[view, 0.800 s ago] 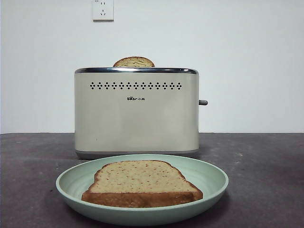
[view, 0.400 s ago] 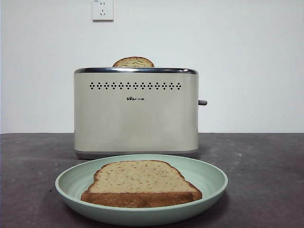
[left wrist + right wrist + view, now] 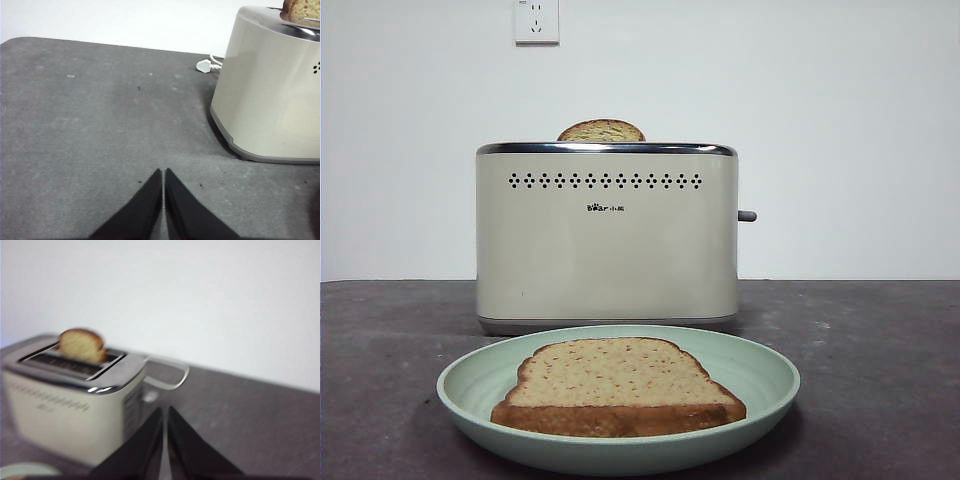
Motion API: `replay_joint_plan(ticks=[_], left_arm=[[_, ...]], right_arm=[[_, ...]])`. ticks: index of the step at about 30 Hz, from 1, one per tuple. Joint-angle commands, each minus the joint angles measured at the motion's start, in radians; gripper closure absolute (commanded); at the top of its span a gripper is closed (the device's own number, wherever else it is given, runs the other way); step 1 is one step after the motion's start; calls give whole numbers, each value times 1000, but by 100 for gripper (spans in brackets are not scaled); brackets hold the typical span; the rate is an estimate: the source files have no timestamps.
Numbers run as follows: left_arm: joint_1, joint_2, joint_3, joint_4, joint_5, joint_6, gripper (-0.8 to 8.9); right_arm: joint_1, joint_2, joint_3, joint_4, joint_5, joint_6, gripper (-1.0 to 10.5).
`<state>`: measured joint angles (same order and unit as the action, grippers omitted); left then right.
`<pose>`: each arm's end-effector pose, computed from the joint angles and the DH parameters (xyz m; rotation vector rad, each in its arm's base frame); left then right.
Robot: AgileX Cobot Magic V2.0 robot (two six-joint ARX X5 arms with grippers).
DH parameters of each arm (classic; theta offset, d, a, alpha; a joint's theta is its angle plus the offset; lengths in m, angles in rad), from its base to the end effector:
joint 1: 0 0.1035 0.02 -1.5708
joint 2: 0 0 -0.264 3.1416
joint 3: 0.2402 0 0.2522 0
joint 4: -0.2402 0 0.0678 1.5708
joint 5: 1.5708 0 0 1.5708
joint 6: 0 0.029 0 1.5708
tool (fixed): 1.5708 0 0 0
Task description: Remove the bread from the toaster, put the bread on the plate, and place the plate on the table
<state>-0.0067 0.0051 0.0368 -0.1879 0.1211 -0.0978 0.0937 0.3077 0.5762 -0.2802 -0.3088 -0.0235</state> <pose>0.0943 -0.0041 0.1576 -0.1064 0.1622 -0.1198 0.0829 0.0166 0.3052 -0.0219 0.0070 0.4026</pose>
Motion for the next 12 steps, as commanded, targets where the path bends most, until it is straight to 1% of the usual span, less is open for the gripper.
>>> replay_joint_plan(ticks=[1, 4, 6, 12], left_arm=[[2, -2, -18, -14, -2, -9, 806], [2, -2, -18, -14, -2, -9, 806], [2, -2, -18, -14, -2, -9, 806], [2, -2, -18, -14, -2, -9, 806]], right_arm=[[-28, -63, -129, 143, 3, -8, 943], [-53, -126, -258, 253, 3, -2, 943], [-63, -161, -325, 297, 6, -2, 943], [-75, -243, -465, 322, 117, -2, 943]])
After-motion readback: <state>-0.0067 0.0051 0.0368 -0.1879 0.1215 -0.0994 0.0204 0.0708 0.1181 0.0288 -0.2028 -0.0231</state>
